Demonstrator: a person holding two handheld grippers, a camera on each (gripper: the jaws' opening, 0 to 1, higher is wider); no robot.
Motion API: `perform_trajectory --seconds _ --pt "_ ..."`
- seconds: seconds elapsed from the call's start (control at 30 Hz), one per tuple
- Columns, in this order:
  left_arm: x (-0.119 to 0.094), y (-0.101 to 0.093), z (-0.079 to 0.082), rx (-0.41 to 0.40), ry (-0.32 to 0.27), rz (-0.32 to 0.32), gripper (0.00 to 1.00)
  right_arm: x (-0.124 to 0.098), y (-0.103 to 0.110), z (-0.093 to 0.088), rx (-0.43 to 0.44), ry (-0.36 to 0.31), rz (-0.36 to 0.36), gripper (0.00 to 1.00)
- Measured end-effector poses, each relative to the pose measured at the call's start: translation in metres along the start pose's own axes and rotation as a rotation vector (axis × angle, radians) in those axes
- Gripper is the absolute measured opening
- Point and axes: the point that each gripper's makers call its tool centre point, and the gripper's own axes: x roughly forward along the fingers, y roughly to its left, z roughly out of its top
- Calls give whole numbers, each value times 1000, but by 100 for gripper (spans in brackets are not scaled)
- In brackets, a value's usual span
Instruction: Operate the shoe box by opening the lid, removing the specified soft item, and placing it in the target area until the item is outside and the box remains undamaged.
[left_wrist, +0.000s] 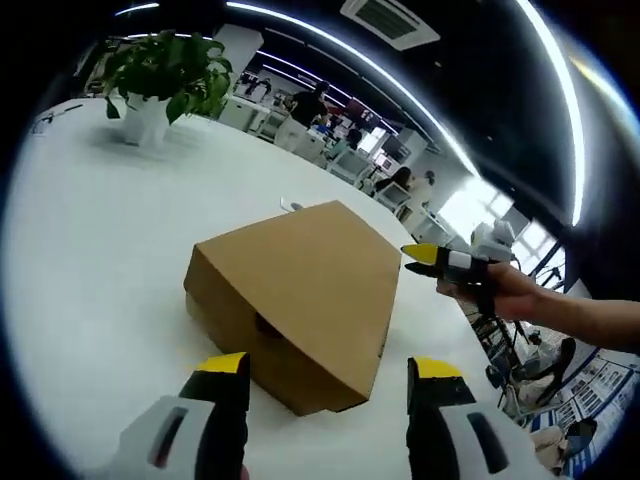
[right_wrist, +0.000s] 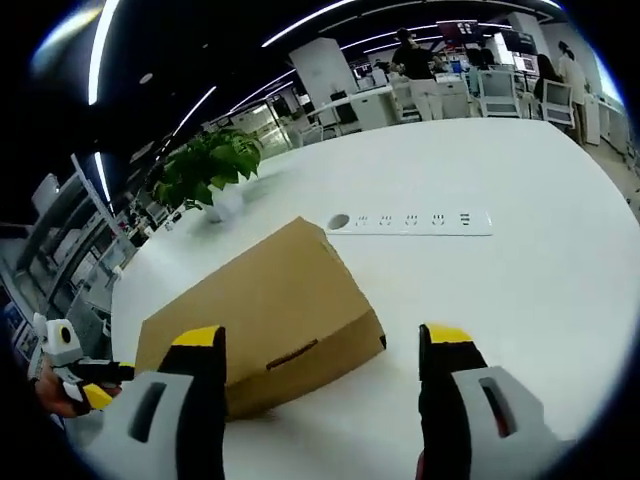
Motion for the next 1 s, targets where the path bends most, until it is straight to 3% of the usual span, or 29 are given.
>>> perform_trajectory --seconds 0.13,0.27,0.37,0.5,1.0 --pt "5 0 3 4 5 5 62 8 1 6 -11 -1 1 72" --pt "7 4 2 13 14 25 60 15 5 -1 -54 33 9 68" --pt "6 8 1 10 12 35 56 19 10 -9 -87 54 20 60" --pt "7 7 1 29 26 38 55 21 10 -11 -142 54 -12 62" --pt "-5 18 -2 122 78 71 54 14 23 -20 -163 62 -19 62"
